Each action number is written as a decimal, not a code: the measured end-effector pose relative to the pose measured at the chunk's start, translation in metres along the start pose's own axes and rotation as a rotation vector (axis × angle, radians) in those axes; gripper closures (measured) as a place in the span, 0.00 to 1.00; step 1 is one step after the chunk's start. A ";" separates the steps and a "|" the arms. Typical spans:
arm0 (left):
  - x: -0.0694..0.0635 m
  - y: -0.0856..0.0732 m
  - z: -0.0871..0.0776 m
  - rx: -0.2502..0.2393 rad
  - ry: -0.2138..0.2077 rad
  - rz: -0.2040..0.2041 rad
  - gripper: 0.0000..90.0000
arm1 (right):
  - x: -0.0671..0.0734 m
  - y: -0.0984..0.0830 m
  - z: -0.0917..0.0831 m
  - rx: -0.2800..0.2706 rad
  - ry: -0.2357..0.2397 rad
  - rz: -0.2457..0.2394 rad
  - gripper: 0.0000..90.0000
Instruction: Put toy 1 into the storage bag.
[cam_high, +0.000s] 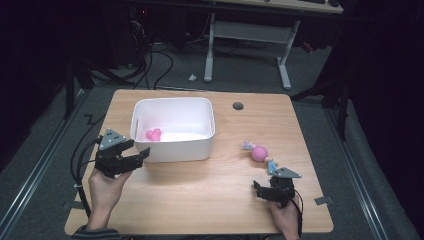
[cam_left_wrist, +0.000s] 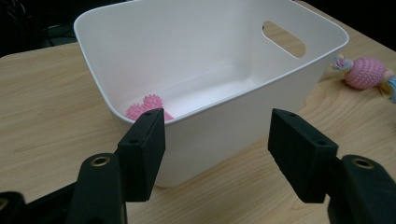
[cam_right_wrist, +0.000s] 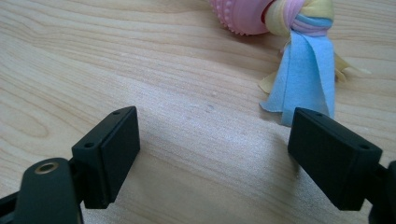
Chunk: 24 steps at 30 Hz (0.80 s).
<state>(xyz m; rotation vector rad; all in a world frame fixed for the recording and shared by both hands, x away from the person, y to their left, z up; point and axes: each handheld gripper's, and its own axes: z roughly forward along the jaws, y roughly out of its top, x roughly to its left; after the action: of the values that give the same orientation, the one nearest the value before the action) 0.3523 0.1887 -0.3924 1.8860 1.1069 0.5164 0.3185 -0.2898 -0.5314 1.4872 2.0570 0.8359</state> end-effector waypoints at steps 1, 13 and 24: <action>0.000 -0.001 0.000 -0.001 -0.001 -0.001 0.41 | 0.000 0.000 0.000 0.000 -0.001 0.000 0.18; -0.005 -0.019 0.008 0.023 -0.019 -0.013 0.41 | 0.000 0.000 0.000 0.000 0.000 0.000 0.18; -0.009 -0.035 0.021 0.067 -0.030 -0.028 0.40 | 0.000 0.000 0.000 -0.001 0.000 0.000 0.18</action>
<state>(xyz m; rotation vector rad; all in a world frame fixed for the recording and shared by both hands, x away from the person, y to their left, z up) 0.3451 0.1797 -0.4320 1.9273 1.1413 0.4386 0.3184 -0.2897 -0.5314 1.4867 2.0559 0.8366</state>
